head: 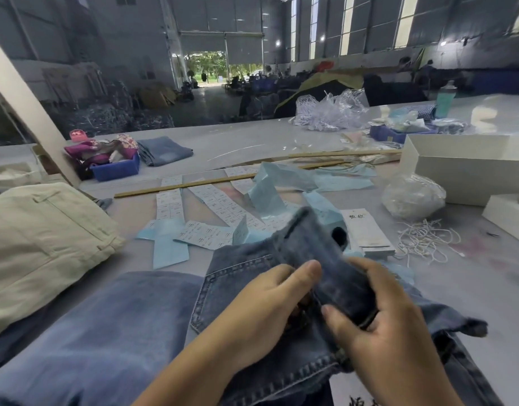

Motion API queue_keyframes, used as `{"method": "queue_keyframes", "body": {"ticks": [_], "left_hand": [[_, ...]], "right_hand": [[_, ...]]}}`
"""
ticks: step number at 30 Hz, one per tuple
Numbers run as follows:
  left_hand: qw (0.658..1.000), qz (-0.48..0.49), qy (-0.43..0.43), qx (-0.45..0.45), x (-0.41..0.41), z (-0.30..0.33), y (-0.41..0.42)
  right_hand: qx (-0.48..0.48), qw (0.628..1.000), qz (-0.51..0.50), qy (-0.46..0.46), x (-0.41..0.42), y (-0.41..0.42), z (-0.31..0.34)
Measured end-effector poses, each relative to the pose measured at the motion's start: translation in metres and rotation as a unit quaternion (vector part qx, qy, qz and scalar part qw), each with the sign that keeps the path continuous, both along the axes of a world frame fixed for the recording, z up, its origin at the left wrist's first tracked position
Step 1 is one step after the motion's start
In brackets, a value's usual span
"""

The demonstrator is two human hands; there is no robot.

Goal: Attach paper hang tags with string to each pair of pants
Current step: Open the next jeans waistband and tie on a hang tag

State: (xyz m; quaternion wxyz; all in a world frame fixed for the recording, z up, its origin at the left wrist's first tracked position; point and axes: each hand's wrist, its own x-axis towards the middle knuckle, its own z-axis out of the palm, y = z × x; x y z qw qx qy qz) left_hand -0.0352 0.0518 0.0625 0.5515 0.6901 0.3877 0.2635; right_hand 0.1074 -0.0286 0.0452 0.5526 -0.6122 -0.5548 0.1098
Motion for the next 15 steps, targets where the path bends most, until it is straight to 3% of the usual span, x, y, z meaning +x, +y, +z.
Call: {"method": "queue_keyframes", "body": {"ticks": [2, 4, 8, 15], "left_hand": [[1.000, -0.008, 0.012, 0.025, -0.005, 0.005, -0.006], [0.999, 0.018, -0.003, 0.032, -0.008, 0.010, -0.009], [0.997, 0.069, -0.023, 0.026, -0.010, 0.017, -0.010], [0.990, 0.064, -0.095, -0.083, -0.017, 0.018, -0.014]], "right_hand": [[-0.025, 0.998, 0.006, 0.058, 0.000, -0.001, 0.000], [-0.010, 0.998, 0.015, 0.057, -0.006, -0.003, 0.003], [0.049, 0.993, 0.100, -0.037, -0.021, -0.003, 0.016], [0.019, 0.981, 0.144, -0.126, -0.024, -0.001, 0.017]]}}
